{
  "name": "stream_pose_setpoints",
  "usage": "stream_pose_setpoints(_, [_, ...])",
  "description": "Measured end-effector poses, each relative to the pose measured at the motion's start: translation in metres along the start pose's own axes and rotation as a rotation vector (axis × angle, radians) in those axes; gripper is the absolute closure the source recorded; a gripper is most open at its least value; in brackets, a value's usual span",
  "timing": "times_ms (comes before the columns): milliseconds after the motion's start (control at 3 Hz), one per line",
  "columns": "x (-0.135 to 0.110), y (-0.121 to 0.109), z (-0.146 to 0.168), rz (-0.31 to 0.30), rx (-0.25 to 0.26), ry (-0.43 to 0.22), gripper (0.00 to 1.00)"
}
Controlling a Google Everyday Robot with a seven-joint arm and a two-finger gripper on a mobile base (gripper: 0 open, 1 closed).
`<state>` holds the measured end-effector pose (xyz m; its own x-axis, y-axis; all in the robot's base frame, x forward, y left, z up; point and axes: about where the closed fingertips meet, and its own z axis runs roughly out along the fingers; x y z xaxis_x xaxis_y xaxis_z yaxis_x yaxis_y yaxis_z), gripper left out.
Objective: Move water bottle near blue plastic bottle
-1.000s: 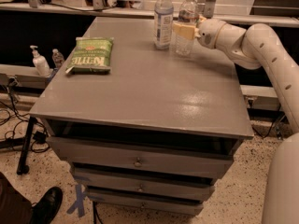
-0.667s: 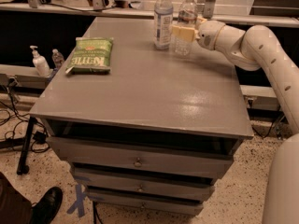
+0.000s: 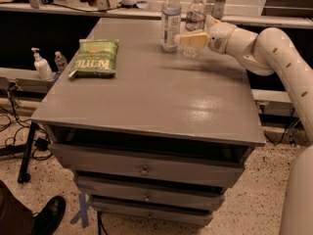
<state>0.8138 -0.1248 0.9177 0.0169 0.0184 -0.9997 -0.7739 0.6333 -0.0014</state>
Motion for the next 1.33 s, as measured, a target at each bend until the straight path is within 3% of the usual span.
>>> stream_pose_setpoints(667, [-0.047,0.013,-0.071,-0.083,0.041,-0.011,0.0])
stream_pose_setpoints(1000, [-0.084,0.038,-0.135,-0.144,0.038,-0.024,0.0])
stream_pose_setpoints(1333, [-0.084,0.034,-0.143,-0.144,0.051,-0.022,0.0])
